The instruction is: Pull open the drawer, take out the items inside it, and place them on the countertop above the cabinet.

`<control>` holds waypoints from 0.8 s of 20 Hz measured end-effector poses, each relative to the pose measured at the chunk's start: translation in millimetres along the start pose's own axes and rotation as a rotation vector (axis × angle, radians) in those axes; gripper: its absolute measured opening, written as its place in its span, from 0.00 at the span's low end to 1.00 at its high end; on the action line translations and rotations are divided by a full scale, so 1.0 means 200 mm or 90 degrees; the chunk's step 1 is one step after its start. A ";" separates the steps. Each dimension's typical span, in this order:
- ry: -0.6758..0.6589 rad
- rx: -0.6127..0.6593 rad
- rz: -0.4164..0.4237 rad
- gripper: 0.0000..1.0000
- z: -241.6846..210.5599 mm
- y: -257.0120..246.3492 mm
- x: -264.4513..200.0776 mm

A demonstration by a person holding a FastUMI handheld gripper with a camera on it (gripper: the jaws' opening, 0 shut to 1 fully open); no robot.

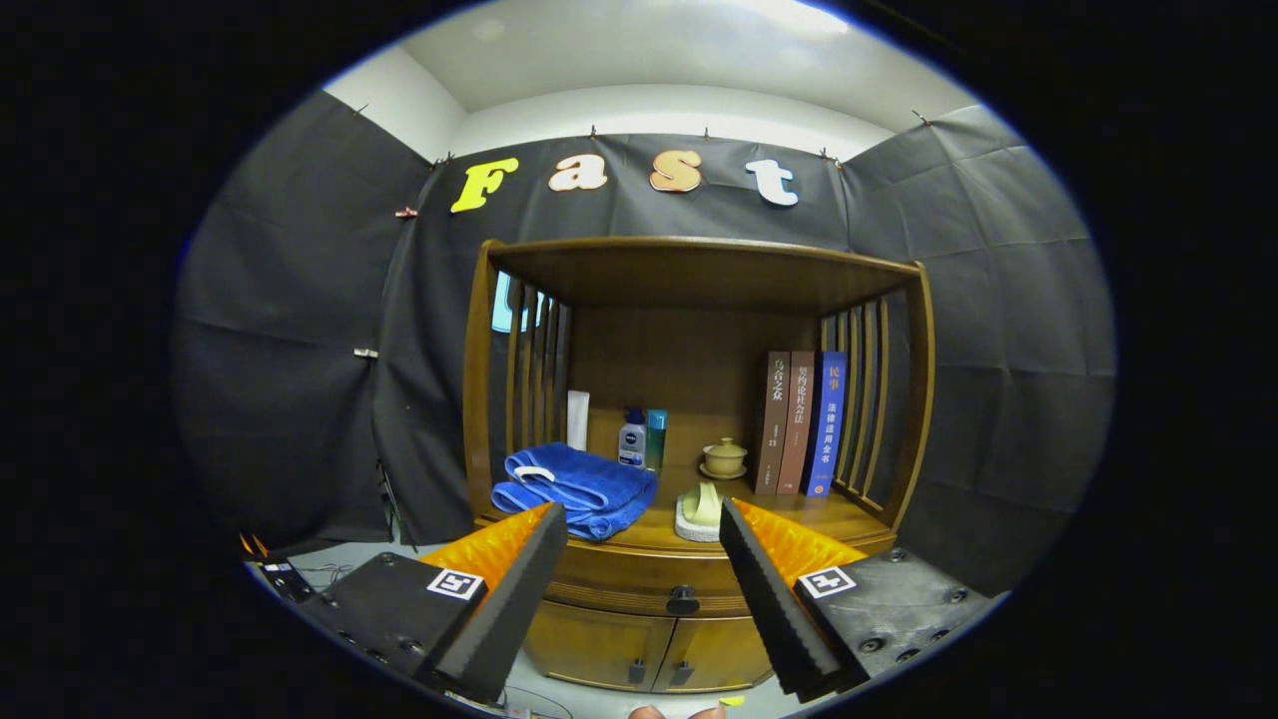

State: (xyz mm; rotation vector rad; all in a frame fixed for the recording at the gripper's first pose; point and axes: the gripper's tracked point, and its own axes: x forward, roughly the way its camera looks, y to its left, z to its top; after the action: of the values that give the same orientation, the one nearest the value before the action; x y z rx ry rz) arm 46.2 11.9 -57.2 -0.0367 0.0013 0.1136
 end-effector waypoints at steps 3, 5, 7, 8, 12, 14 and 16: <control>0.016 0.032 -0.005 0.98 0.06 -0.03 -0.10; 0.010 0.047 -0.015 0.99 0.11 -0.06 -0.15; 0.010 0.053 -0.019 0.98 0.15 -0.05 -0.21; 0.014 0.053 -0.018 0.98 0.16 -0.05 -0.23; 0.023 0.047 -0.031 0.97 0.21 -0.05 -0.30; 0.013 0.054 -0.033 0.97 0.25 -0.06 -0.32; 0.005 0.045 -0.045 0.97 0.27 -0.10 -0.33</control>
State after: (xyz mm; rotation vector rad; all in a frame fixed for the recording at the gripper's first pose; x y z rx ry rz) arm -16.9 -12.6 -1.6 0.0335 0.0124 0.0431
